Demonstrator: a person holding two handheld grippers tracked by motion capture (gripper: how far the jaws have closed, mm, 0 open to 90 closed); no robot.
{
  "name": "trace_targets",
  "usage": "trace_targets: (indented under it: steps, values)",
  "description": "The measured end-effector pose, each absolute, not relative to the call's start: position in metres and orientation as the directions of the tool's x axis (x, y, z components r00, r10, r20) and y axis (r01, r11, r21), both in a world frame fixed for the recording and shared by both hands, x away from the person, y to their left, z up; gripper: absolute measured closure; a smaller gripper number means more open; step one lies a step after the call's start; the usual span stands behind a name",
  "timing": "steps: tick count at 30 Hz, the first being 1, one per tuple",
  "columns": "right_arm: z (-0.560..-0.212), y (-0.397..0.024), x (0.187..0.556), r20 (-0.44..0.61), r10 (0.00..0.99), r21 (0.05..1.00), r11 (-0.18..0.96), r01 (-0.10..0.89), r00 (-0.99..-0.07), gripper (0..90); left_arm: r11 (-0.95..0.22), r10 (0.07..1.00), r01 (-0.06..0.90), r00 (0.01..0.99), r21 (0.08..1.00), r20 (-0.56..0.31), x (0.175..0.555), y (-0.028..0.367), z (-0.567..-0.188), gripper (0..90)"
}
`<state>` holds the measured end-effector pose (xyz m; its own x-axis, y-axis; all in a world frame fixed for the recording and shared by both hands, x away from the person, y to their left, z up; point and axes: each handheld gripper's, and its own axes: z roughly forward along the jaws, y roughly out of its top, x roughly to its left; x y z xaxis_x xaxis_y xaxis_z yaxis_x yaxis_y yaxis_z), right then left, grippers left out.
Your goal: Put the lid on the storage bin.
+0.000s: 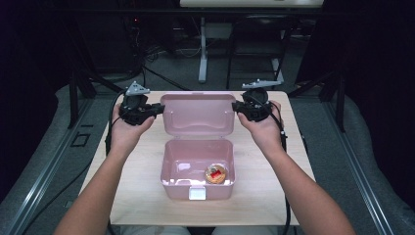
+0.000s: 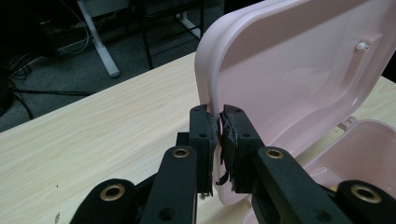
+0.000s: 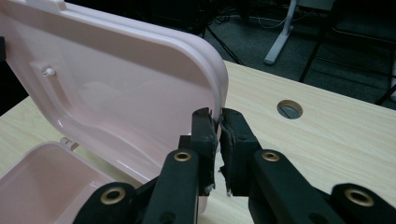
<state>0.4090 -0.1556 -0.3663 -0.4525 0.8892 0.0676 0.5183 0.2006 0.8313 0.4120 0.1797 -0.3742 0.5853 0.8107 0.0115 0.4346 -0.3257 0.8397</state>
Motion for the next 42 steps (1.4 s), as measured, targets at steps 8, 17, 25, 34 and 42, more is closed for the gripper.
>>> trace_targets:
  steps: [8, 17, 25, 34, 42]
  values:
    - [-0.367, -0.156, 0.402, 0.064, 0.882, 0.83, 0.213, 0.516, -0.468, 82.9, -0.323, 0.808, 0.424, 0.589, 0.846, 0.013, 0.407, 0.181, -0.374, 82.8]
    - [-0.366, -0.159, 0.395, 0.059, 0.877, 0.834, 0.219, 0.507, -0.477, 83.0, -0.324, 0.799, 0.417, 0.601, 0.849, 0.01, 0.405, 0.18, -0.373, 83.2]
    - [-0.367, -0.161, 0.392, 0.056, 0.872, 0.836, 0.225, 0.5, -0.487, 82.4, -0.329, 0.795, 0.405, 0.606, 0.853, 0.019, 0.4, 0.181, -0.371, 83.2]
    - [-0.366, -0.161, 0.387, 0.054, 0.864, 0.841, 0.232, 0.489, -0.501, 80.7, -0.323, 0.789, 0.405, 0.614, 0.855, 0.007, 0.396, 0.183, -0.371, 82.9]
    - [-0.366, -0.161, 0.381, 0.049, 0.859, 0.842, 0.238, 0.484, -0.509, 80.6, -0.327, 0.788, 0.409, 0.616, 0.852, 0.007, 0.392, 0.183, -0.37, 81.3]
